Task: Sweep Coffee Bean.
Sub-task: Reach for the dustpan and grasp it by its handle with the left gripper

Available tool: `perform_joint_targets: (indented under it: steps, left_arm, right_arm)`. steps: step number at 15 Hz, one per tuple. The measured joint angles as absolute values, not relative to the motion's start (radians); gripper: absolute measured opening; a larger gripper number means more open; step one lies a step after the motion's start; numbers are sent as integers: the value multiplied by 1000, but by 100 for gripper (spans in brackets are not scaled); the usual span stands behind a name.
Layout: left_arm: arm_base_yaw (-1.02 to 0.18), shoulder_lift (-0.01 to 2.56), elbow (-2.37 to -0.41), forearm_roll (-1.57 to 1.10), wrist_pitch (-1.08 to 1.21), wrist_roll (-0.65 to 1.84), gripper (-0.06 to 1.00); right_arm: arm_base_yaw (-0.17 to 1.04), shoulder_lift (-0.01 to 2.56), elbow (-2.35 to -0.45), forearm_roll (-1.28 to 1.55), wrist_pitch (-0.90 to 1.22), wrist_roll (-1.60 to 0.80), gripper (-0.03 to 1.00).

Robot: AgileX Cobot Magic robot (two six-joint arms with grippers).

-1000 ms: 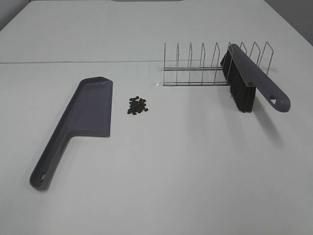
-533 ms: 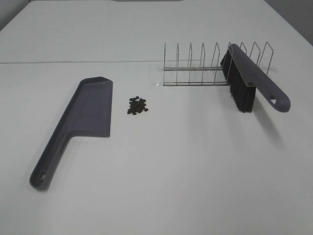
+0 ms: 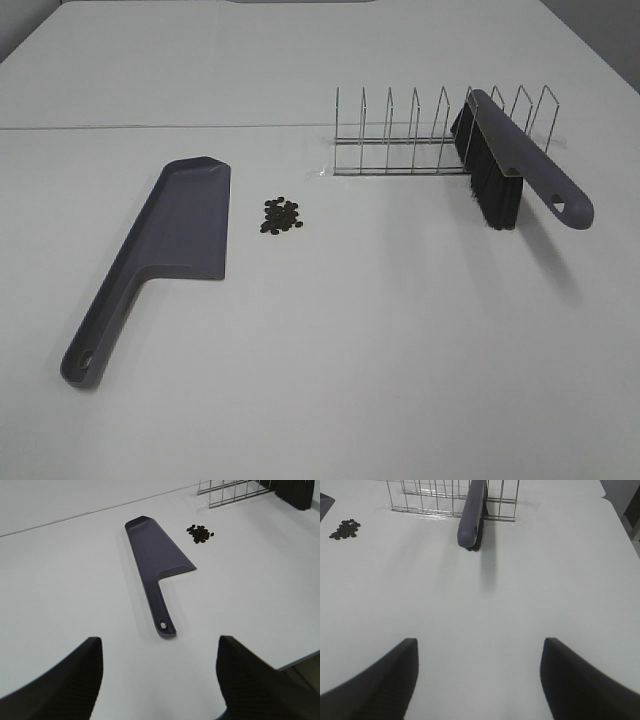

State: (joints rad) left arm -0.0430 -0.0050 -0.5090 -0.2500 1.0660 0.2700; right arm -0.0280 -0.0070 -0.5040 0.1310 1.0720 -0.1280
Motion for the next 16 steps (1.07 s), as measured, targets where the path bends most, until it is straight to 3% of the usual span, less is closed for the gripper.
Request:
perform_joint_targets:
  steps: [16]
  left_arm:
    - [-43,-5,-512,-242,1039,252,63]
  right_arm:
    - [-28,-7,-504,131,1072,-128,66]
